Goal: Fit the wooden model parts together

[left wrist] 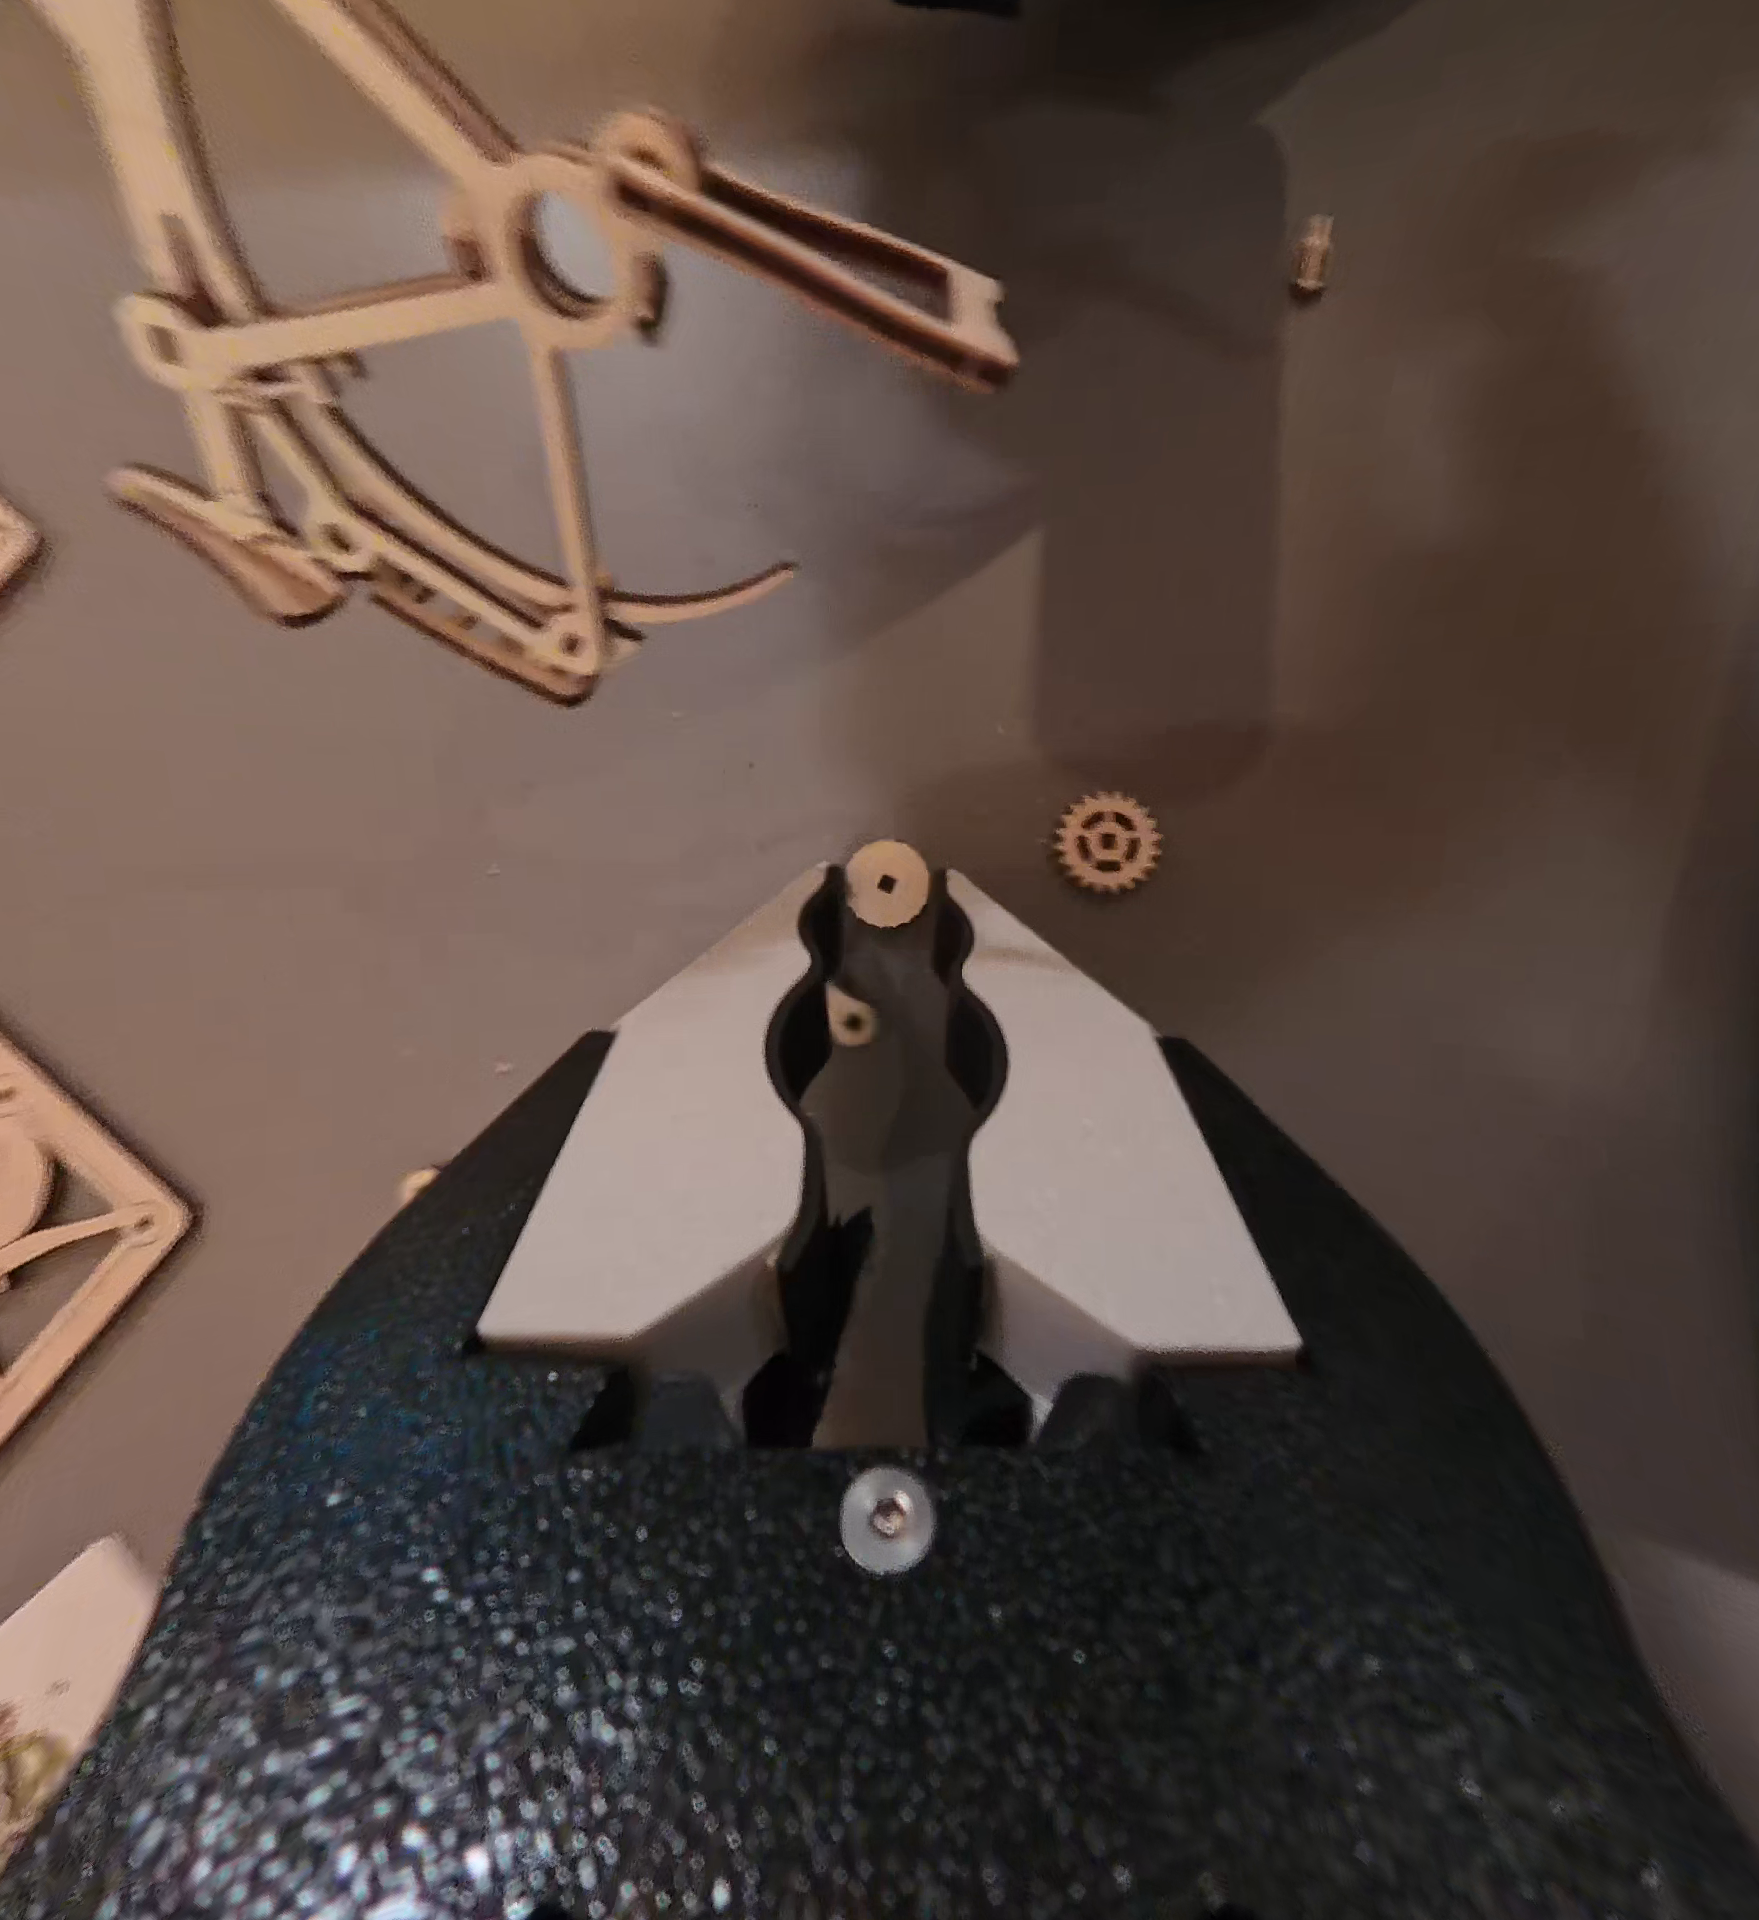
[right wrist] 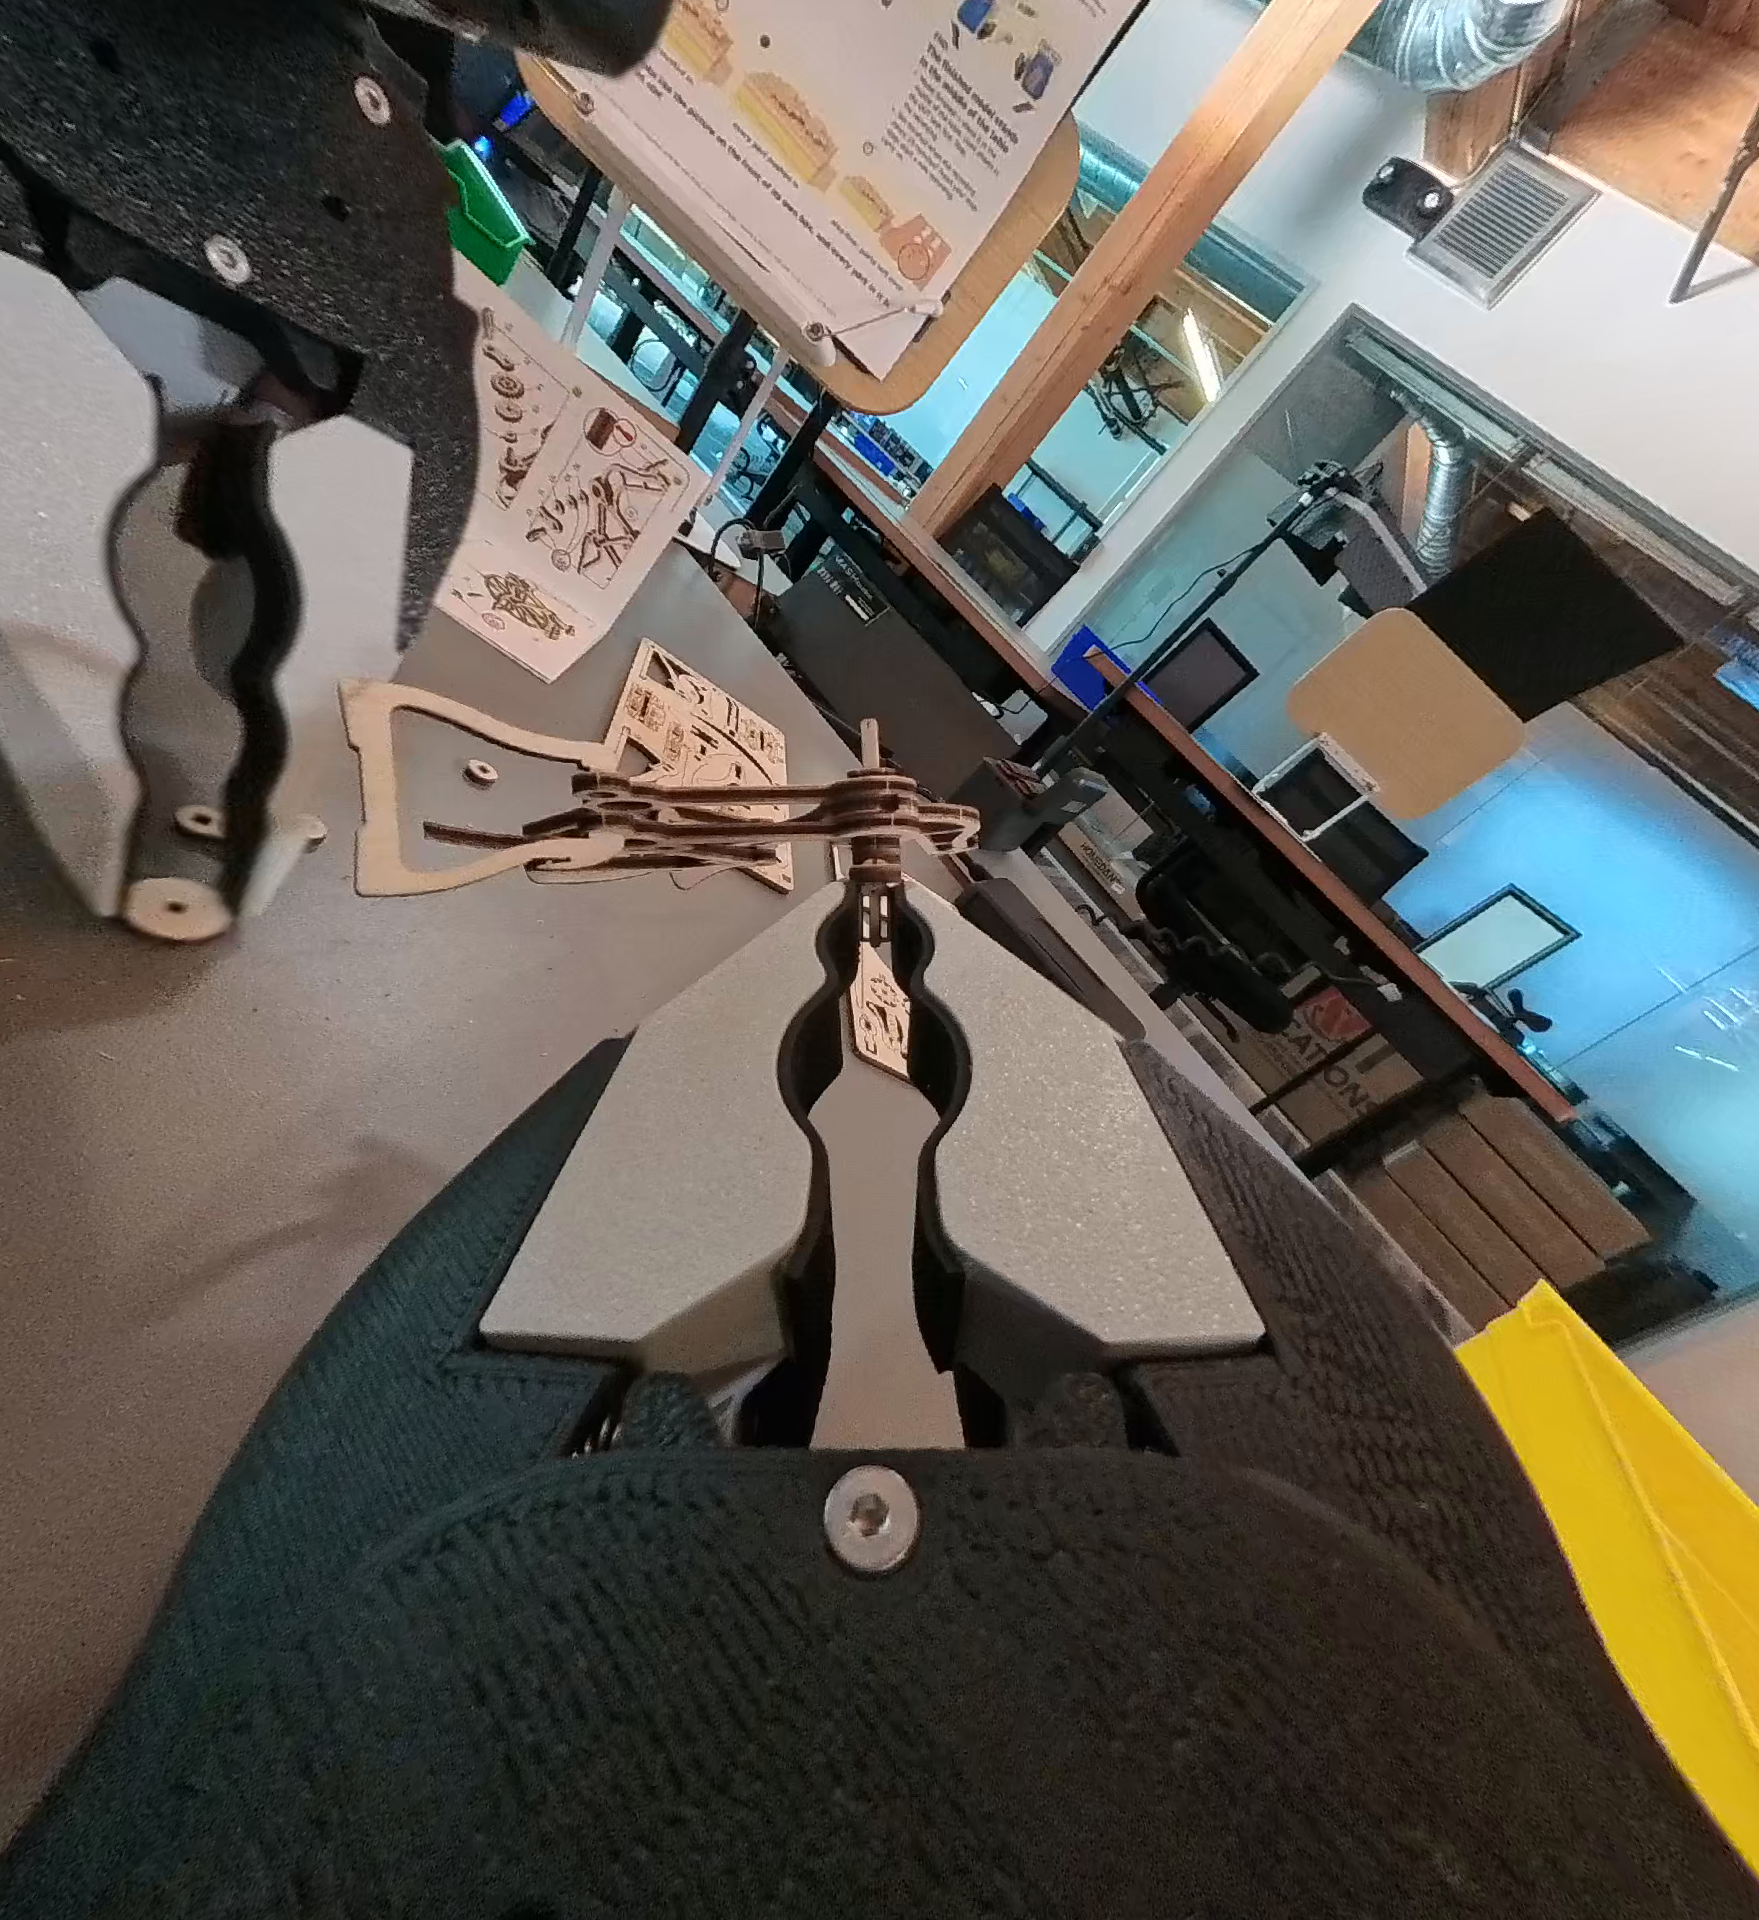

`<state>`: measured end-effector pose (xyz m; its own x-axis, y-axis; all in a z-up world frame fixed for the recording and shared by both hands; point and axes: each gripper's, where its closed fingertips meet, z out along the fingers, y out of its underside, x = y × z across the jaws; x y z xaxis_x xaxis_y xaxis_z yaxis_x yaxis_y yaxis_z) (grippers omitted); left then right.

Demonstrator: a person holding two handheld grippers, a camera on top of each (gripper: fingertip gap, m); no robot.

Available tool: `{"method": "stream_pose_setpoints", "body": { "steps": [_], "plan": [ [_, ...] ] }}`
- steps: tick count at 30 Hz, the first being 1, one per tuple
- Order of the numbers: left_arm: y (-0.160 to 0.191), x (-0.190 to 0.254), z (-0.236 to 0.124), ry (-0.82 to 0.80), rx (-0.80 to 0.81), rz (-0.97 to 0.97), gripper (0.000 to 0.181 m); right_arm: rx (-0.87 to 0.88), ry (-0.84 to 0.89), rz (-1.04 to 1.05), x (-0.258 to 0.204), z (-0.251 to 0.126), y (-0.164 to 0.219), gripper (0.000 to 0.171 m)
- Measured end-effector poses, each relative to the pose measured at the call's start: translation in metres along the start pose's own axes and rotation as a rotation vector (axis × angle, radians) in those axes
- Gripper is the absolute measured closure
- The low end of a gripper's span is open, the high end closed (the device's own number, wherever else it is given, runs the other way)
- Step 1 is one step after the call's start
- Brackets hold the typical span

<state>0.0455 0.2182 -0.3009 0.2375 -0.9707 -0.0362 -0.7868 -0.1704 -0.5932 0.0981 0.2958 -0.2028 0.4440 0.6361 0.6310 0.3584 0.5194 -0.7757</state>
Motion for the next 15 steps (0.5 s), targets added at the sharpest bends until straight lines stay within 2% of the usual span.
{"method": "stream_pose_setpoints", "body": {
  "steps": [1,3,5,8,11,15],
  "plan": [
    [-0.004,-0.008,-0.003,-0.04,0.038,-0.001,0.167,0.002,0.003,-0.008,0.0,0.0,-0.001,0.168],
    [-0.029,-0.025,-0.019,-0.116,0.224,-0.02,0.167,0.007,0.011,-0.031,0.001,-0.001,-0.002,0.168],
    [-0.062,-0.044,-0.051,-0.203,0.508,-0.053,0.167,0.007,0.012,-0.049,0.0,-0.001,-0.002,0.168],
    [-0.09,-0.058,-0.088,-0.238,0.833,-0.121,0.167,0.012,0.011,-0.074,-0.003,-0.001,-0.004,0.168],
    [-0.099,-0.059,-0.086,-0.194,0.942,-0.156,0.167,0.012,0.017,-0.119,-0.006,0.0,-0.006,0.168],
    [-0.105,-0.051,-0.074,-0.158,0.962,-0.127,0.167,0.019,0.009,-0.132,-0.011,0.001,-0.009,0.168]
  ]
}}
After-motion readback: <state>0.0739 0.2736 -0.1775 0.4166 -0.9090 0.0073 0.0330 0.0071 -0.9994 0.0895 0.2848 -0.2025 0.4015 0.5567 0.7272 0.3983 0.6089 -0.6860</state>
